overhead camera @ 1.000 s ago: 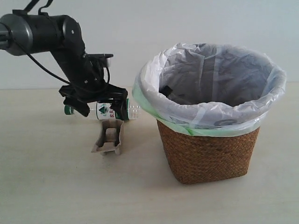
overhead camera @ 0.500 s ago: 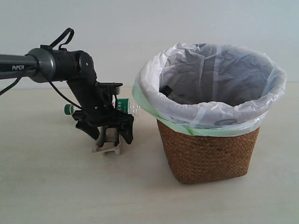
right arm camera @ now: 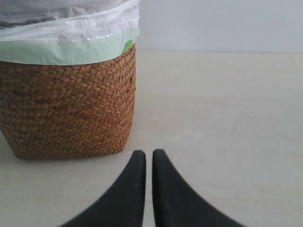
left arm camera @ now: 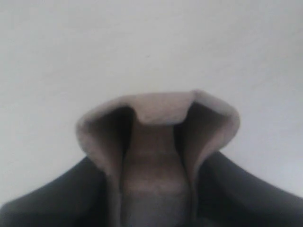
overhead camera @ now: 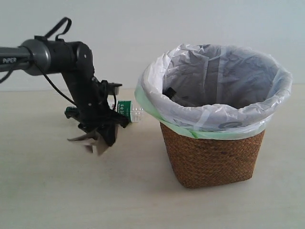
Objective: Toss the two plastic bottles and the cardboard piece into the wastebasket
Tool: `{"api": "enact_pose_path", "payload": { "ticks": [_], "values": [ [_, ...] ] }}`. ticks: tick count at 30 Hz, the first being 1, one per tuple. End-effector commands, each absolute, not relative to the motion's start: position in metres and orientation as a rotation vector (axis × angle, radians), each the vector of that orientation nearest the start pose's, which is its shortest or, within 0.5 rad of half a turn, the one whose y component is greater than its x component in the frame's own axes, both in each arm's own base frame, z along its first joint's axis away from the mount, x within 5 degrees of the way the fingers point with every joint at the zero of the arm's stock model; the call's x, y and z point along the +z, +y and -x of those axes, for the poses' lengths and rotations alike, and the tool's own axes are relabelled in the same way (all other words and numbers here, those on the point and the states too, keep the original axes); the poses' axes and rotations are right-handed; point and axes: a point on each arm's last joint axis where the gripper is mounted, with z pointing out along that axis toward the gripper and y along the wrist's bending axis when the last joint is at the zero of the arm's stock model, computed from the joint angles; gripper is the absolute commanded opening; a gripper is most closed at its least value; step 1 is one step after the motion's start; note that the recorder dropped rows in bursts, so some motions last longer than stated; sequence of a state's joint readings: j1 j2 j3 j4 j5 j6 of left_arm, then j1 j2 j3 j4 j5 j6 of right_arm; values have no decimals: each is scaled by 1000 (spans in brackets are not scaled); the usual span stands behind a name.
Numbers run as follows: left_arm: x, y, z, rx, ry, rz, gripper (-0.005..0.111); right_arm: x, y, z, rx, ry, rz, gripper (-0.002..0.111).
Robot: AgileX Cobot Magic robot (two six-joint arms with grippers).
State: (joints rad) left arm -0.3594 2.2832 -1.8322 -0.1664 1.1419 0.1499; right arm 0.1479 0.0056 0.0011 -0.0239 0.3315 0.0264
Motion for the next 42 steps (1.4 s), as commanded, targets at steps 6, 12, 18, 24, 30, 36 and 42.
{"api": "enact_pose_path", "payload": {
  "ticks": [6, 12, 18, 24, 30, 36, 42],
  "values": [
    [280, -144, -414, 73, 2711, -493, 4, 184, 7, -53, 92, 1803, 134, 2],
    [306, -129, -402, 257, 2680, -593, 4, 184, 7, -53, 92, 1803, 134, 2],
    [374, -100, -388, 471, 2392, -284, 4, 184, 7, -53, 92, 1803, 134, 2],
    [425, -76, -365, 662, 2194, -209, 4, 184, 7, -53, 92, 1803, 134, 2],
    [421, -69, -359, 739, 2268, -168, 6, 184, 7, -53, 92, 1803, 134, 2],
    [392, -102, -369, 341, 2414, -325, 9, 184, 7, -53, 92, 1803, 134, 2],
    [419, -189, -352, -853, 1992, -753, 7, 184, 7, -53, 92, 1803, 134, 2]
  ]
}}
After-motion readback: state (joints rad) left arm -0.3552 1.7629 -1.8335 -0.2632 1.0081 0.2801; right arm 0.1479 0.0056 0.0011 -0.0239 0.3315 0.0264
